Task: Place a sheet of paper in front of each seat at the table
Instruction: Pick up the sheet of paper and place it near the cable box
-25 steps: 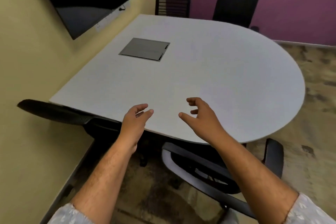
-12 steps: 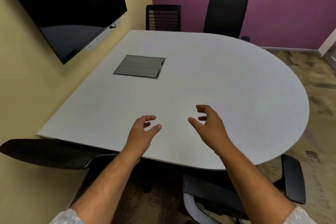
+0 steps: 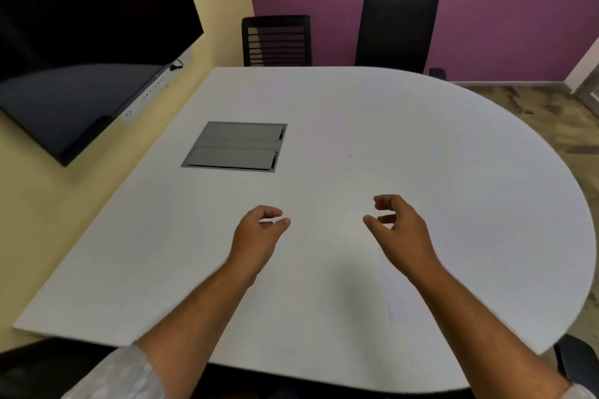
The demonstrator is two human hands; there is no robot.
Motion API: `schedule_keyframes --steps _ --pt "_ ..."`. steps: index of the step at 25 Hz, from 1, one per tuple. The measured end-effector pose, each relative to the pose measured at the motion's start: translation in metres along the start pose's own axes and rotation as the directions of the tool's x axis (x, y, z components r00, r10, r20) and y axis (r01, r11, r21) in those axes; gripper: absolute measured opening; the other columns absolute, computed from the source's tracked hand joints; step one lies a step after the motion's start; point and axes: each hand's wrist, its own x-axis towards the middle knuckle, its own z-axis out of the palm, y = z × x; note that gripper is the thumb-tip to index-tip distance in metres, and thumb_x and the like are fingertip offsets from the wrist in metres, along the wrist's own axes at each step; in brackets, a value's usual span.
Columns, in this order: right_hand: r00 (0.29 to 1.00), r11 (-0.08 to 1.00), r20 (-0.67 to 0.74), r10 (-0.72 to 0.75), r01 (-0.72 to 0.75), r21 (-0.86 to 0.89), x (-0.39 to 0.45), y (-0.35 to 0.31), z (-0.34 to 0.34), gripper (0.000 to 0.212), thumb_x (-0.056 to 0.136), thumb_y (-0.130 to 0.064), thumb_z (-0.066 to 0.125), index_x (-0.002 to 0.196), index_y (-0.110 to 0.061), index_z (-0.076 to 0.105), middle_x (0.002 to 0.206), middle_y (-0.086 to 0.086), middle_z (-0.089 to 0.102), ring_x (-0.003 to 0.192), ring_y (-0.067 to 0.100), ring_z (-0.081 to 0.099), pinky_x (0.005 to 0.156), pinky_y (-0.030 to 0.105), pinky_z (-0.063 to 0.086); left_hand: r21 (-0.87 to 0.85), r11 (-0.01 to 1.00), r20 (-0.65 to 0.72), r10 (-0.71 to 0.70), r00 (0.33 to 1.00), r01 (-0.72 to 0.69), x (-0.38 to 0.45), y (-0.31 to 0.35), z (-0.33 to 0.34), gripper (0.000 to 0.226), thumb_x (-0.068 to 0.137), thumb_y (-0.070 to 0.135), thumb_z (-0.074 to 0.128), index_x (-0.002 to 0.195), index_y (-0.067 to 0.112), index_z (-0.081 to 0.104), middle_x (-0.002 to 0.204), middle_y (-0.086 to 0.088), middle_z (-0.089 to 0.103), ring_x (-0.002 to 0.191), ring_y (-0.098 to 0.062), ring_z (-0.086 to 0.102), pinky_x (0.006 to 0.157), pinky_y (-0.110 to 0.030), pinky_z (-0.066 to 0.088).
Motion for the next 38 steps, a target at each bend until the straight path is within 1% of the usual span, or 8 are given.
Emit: schedule_keyframes --steps 5,14,18,23,28,32,36,38 --pt "0.994 0.991 -0.024 0.11 -0.112 -0.07 0.135 0.021 0.053 0.038 0.092 -0.032 0.075 0.128 -0.028 0.062 0.119 -0.012 0.067 0.098 0.005 0.067 0.085 0.035 0.059 0.163 0.987 0.125 -0.014 0.992 -0.006 0.216 -0.026 0.064 0.022 0.09 0.031 0.077 0.109 0.021 0.07 0.122 0.0 0.067 0.108 -0.02 0.066 0.087 -0.029 0.049" --pt "0.985 0.951 -0.006 0.174 -0.17 -0.257 0.329 0.105 0.162 0.042 0.092 -0.033 0.073 0.131 -0.026 0.061 0.121 -0.01 0.067 0.097 0.006 0.066 0.079 0.025 0.051 0.325 0.945 0.048 0.012 0.999 -0.027 0.471 -0.119 0.137 0.051 0.091 0.04 0.075 0.134 0.018 0.059 0.131 -0.005 0.062 0.111 -0.023 0.065 0.084 -0.03 0.051" --pt "0.985 0.9 0.009 0.174 -0.155 -0.408 0.382 0.14 0.194 0.056 0.092 -0.032 0.072 0.143 -0.017 0.055 0.14 0.001 0.062 0.118 0.019 0.063 0.095 0.033 0.05 0.584 0.794 -0.021 0.224 0.974 -0.17 0.494 -0.132 0.156 0.068 0.09 0.064 0.063 0.147 0.029 0.05 0.129 0.003 0.061 0.104 -0.021 0.07 0.078 -0.037 0.06" --pt "0.961 0.829 -0.146 0.234 -0.276 -0.486 0.44 0.158 0.221 0.075 0.092 -0.042 0.07 0.155 -0.015 0.04 0.154 0.007 0.049 0.143 0.033 0.04 0.111 0.047 0.04 0.603 0.754 -0.03 0.349 0.937 -0.261 0.499 -0.145 0.165 0.061 0.089 0.065 0.064 0.14 0.033 0.061 0.117 0.009 0.061 0.087 -0.016 0.07 0.063 -0.029 0.056" --pt "0.937 0.907 -0.253 0.24 -0.309 -0.285 0.458 0.161 0.237 0.066 0.09 -0.034 0.071 0.149 -0.013 0.048 0.135 0.008 0.063 0.125 0.031 0.058 0.105 0.045 0.049 0.597 0.756 -0.035 0.359 0.933 -0.268 0.499 -0.146 0.164 0.049 0.09 0.059 0.068 0.13 0.032 0.071 0.107 0.013 0.057 0.073 -0.006 0.055 0.051 -0.015 0.028" --pt "0.831 0.895 -0.346 0.435 -0.441 0.065 0.476 0.165 0.231 0.066 0.086 -0.027 0.074 0.146 -0.011 0.052 0.133 0.009 0.064 0.114 0.032 0.068 0.101 0.048 0.056 0.539 0.795 -0.022 0.342 0.94 -0.277 0.498 -0.146 0.162 0.041 0.089 0.054 0.071 0.123 0.032 0.075 0.106 0.017 0.057 0.074 -0.006 0.058 0.052 -0.013 0.032" --pt "0.806 0.86 -0.305 0.508 -0.492 0.132 0.482 0.165 0.227 0.008 0.084 -0.018 0.068 0.092 -0.019 0.069 0.102 0.006 0.075 0.083 0.026 0.074 0.071 0.038 0.063 0.45 0.842 -0.027 0.346 0.938 -0.298 0.501 -0.149 0.162 0.039 0.087 0.054 0.07 0.118 0.032 0.076 0.11 0.022 0.058 0.081 -0.001 0.059 0.06 -0.015 0.044" --pt "0.835 0.892 -0.317 0.451 -0.436 0.12 0.47 0.159 0.227 0.009 0.088 -0.016 0.064 0.082 -0.022 0.065 0.093 0.005 0.075 0.064 0.02 0.073 0.06 0.035 0.062 0.415 0.854 -0.048 0.366 0.929 -0.315 0.501 -0.147 0.16 0.045 0.085 0.063 0.064 0.122 0.037 0.068 0.111 0.023 0.059 0.081 0.002 0.057 0.059 -0.015 0.043"
